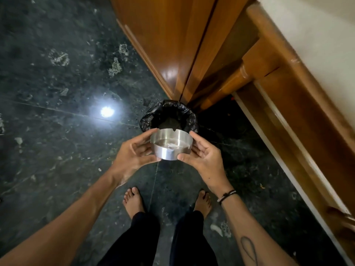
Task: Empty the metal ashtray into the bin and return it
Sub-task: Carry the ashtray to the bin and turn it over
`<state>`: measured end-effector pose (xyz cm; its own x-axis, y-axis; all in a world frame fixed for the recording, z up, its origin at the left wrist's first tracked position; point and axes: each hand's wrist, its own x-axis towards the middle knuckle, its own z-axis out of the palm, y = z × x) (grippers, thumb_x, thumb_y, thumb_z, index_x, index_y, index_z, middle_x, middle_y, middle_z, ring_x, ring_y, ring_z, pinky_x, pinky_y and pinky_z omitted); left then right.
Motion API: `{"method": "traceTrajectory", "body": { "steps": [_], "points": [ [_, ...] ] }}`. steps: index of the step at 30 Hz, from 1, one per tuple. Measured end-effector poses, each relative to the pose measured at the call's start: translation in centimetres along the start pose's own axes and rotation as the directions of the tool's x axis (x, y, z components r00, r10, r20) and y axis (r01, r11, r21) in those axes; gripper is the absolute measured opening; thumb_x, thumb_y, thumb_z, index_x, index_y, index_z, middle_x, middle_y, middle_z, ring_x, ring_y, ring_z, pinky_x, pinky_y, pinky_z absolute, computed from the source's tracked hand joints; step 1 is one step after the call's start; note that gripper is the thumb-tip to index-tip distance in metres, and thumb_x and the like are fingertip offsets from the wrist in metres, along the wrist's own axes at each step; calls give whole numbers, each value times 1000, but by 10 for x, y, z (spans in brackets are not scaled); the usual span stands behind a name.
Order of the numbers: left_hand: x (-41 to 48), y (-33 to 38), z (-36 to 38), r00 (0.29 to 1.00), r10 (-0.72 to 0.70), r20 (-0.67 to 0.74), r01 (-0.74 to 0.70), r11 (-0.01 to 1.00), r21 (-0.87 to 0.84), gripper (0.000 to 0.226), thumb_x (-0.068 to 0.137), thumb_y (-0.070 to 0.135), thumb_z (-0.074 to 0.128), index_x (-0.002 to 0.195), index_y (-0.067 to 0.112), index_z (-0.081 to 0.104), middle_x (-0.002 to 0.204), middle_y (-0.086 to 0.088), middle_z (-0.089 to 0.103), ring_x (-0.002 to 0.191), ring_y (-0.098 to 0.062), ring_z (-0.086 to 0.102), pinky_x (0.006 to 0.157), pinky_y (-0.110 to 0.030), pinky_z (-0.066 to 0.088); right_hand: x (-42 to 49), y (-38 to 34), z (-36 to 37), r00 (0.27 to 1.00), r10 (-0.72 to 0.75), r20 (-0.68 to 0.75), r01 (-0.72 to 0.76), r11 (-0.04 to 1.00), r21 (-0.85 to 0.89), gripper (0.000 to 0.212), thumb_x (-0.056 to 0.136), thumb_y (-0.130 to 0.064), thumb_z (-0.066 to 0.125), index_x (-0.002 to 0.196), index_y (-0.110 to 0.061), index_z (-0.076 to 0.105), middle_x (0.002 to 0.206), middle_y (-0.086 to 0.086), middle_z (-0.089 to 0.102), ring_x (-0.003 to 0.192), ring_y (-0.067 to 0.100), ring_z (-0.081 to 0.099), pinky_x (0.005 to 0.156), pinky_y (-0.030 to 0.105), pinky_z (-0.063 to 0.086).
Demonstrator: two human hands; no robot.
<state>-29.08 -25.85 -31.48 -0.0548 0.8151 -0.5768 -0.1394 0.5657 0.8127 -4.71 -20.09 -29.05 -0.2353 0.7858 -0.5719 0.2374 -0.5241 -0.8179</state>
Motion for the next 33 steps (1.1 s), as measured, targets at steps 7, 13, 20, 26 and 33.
{"method": "traceTrajectory", "body": {
  "steps": [7,13,20,26,33],
  "points": [
    [44,-31,5,997,2,-73,1,999,40,78,81,4,88,154,18,63,138,4,75,127,-12,75,99,-30,65,58,32,7,995,92,-44,-92,996,11,72,88,-22,89,152,-10,59,123,-1,80,113,6,78,103,31,62],
    [78,-36,18,994,33,-104,-32,999,7,38,101,5,73,136,18,72,113,12,85,105,0,79,92,-19,60,86,28,10,978,194,-70,-193,981,21,21,103,-42,71,117,-28,77,103,-3,77,114,30,78,100,40,66],
    [117,-39,25,976,26,-216,-38,998,-55,32,98,13,79,129,9,79,117,-5,85,103,-13,78,98,-32,62,111,17,13,975,200,-100,-200,980,10,32,109,-34,61,127,-11,73,109,8,73,122,36,72,72,21,65],
    [149,-41,29,968,-35,-247,16,997,-79,15,97,20,81,111,19,84,109,-9,86,99,-22,79,101,-43,64,140,20,8,959,240,-151,-242,970,6,39,110,-29,61,136,-1,68,123,18,71,112,40,73,71,30,68],
    [168,-53,33,925,-274,-262,233,956,-177,28,102,20,76,124,3,75,96,-9,78,83,-22,74,62,-25,63,150,34,15,941,291,-174,-309,947,-87,33,109,-5,60,137,11,61,117,25,67,88,29,69,92,48,63]
  ]
}}
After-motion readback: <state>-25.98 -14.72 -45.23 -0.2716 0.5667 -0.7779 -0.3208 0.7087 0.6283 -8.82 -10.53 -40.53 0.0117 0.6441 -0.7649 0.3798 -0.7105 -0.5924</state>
